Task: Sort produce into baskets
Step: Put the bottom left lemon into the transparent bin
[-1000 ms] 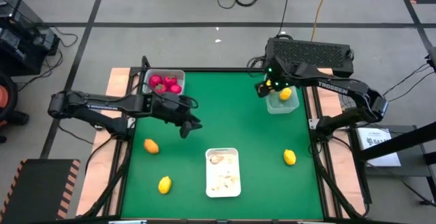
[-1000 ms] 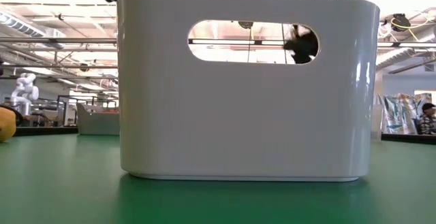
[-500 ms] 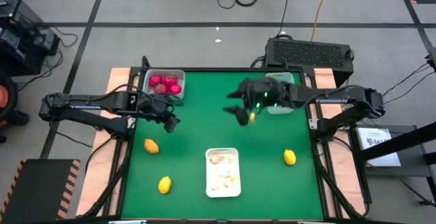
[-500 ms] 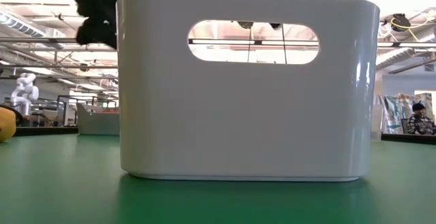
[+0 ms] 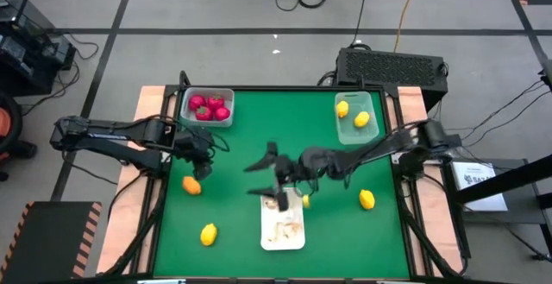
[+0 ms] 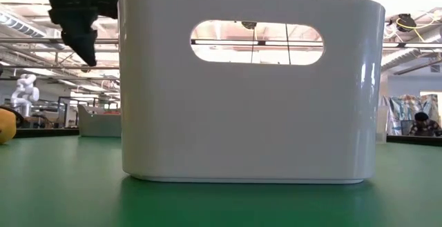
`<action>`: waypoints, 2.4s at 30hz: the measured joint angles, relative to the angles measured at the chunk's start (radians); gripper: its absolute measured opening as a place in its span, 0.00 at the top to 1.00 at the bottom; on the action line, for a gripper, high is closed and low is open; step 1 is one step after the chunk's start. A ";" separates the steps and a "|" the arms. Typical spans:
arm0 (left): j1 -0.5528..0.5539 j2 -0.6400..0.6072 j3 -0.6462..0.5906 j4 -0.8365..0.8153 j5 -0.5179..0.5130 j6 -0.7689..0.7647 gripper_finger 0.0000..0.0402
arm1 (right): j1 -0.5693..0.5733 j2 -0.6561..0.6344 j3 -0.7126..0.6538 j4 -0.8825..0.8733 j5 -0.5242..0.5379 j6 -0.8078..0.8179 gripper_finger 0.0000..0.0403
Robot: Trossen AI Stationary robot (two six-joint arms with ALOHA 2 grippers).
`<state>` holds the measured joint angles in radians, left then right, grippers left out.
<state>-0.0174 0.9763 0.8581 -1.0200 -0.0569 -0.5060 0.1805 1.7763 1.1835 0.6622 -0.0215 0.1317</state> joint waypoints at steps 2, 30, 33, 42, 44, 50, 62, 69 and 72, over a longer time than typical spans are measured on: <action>-0.005 -0.003 0.000 -0.029 0.000 0.028 0.58 | 0.024 0.061 0.062 -0.003 0.019 0.013 0.28; 0.074 -0.004 0.000 -0.279 -0.273 0.147 0.58 | -0.022 0.801 1.078 -0.620 -0.379 -0.153 0.28; 0.085 -0.004 0.000 -0.276 -0.273 0.147 0.58 | -0.023 0.827 1.080 -0.639 -0.394 -0.219 0.28; 0.091 -0.004 0.000 -0.272 -0.272 0.097 0.58 | 0.002 0.894 1.080 -0.636 -0.405 -0.333 0.28; 0.091 -0.004 0.000 -0.271 -0.272 0.093 0.58 | 0.009 0.903 1.080 -0.634 -0.405 -0.364 0.28; 0.091 -0.004 0.000 -0.262 -0.270 0.083 0.58 | 0.025 0.908 1.080 -0.636 -0.405 -0.477 0.28; 0.091 -0.003 0.000 -0.216 -0.235 0.054 0.58 | 0.026 0.964 1.080 -0.613 -0.395 -0.469 0.28; 0.091 -0.002 -0.001 -0.218 -0.234 0.041 0.58 | 0.027 0.977 1.080 -0.555 -0.393 -0.431 0.28; 0.091 -0.003 -0.001 -0.218 -0.234 0.040 0.58 | 0.026 0.982 1.080 -0.561 -0.392 -0.416 0.28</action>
<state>0.0738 0.9737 0.8574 -1.2381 -0.2909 -0.4656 0.2070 2.7582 2.2639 0.1013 -0.4137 -0.2839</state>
